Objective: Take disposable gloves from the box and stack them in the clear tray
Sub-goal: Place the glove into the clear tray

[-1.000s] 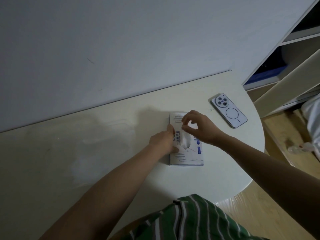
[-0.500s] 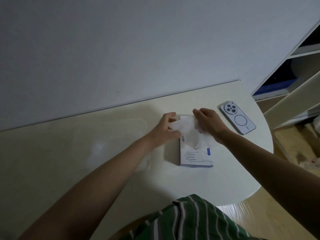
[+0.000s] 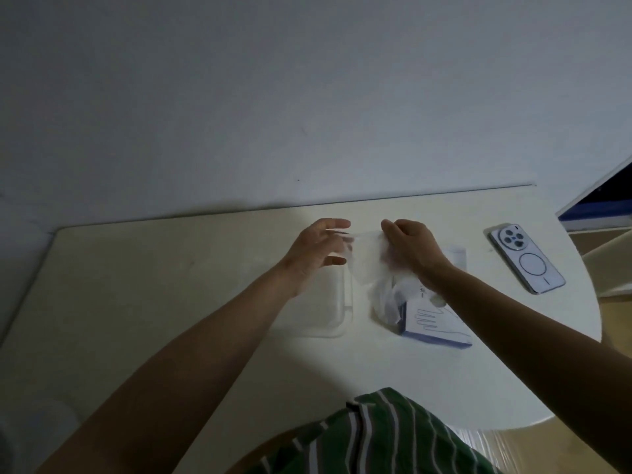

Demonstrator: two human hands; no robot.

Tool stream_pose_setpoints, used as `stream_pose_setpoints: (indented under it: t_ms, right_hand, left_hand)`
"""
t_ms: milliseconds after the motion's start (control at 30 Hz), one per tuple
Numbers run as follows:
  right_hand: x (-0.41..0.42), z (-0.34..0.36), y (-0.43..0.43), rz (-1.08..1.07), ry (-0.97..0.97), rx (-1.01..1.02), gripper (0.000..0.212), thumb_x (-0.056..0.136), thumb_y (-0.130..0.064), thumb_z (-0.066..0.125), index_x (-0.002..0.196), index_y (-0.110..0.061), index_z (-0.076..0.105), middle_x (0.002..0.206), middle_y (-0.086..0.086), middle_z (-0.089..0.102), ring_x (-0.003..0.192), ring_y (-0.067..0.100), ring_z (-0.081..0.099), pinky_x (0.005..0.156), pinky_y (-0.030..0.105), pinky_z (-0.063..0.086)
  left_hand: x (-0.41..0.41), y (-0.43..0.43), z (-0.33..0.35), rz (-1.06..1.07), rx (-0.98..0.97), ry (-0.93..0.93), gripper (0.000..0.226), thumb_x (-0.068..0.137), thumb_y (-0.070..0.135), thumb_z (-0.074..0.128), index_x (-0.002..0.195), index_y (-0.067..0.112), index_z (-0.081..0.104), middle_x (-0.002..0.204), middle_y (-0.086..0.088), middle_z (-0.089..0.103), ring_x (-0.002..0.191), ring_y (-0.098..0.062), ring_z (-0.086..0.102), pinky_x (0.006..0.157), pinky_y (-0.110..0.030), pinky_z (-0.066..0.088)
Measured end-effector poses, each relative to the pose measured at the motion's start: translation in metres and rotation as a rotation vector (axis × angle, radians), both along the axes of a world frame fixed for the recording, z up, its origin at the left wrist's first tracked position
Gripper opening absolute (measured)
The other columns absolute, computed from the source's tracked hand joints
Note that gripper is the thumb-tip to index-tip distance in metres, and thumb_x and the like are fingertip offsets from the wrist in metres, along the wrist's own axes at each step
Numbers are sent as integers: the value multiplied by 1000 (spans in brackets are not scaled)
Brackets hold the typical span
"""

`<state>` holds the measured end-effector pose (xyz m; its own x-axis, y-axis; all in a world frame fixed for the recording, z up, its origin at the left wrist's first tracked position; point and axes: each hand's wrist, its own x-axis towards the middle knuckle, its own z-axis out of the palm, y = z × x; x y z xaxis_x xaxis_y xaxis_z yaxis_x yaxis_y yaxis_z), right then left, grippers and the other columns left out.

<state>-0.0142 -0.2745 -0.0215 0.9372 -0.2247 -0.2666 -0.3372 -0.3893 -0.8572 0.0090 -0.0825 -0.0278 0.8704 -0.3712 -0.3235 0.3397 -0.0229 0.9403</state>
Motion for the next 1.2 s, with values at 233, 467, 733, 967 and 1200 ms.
stream_pose_setpoints:
  t_ms: [233, 467, 733, 967, 1200]
  right_hand:
    - [5, 11, 55, 177, -32, -148, 42, 100, -30, 47, 85, 7, 62, 71, 21, 69, 66, 36, 68, 72, 46, 57]
    - [8, 10, 81, 369, 133, -97, 52, 96, -51, 48, 98, -1, 62, 88, 21, 68, 75, 40, 68, 69, 45, 56]
    - [4, 28, 101, 382, -668, -188, 11, 91, -11, 59, 102, -13, 62, 101, 1, 60, 86, 11, 59, 73, 30, 53]
    - [5, -7, 140, 852, -257, -581, 29, 93, -14, 58, 121, -18, 63, 114, 2, 62, 90, 12, 61, 84, 31, 53]
    - [5, -61, 145, 939, 104, -800, 75, 86, -33, 71, 147, -18, 31, 135, 12, 41, 114, 27, 54, 92, 38, 51]
  left_hand:
    - [-5, 36, -2, 134, 183, 36, 11, 90, 20, 63, 98, 15, 66, 90, -5, 73, 74, -13, 70, 71, -28, 58]
    - [-14, 65, -13, 403, 442, -165, 18, 99, 18, 51, 87, 10, 62, 60, -5, 59, 49, -21, 57, 57, -29, 50]
    - [-16, 99, -27, 312, 998, -545, 22, 101, 24, 42, 98, 8, 58, 79, -11, 65, 75, -31, 60, 66, -41, 48]
    - [-12, 107, -40, 146, 1206, -590, 24, 103, 26, 34, 96, 13, 52, 74, -6, 62, 66, -27, 57, 57, -31, 33]
    - [-10, 106, -41, -63, 1419, -569, 21, 95, 8, 39, 115, 10, 46, 104, -11, 57, 86, -29, 60, 65, -34, 45]
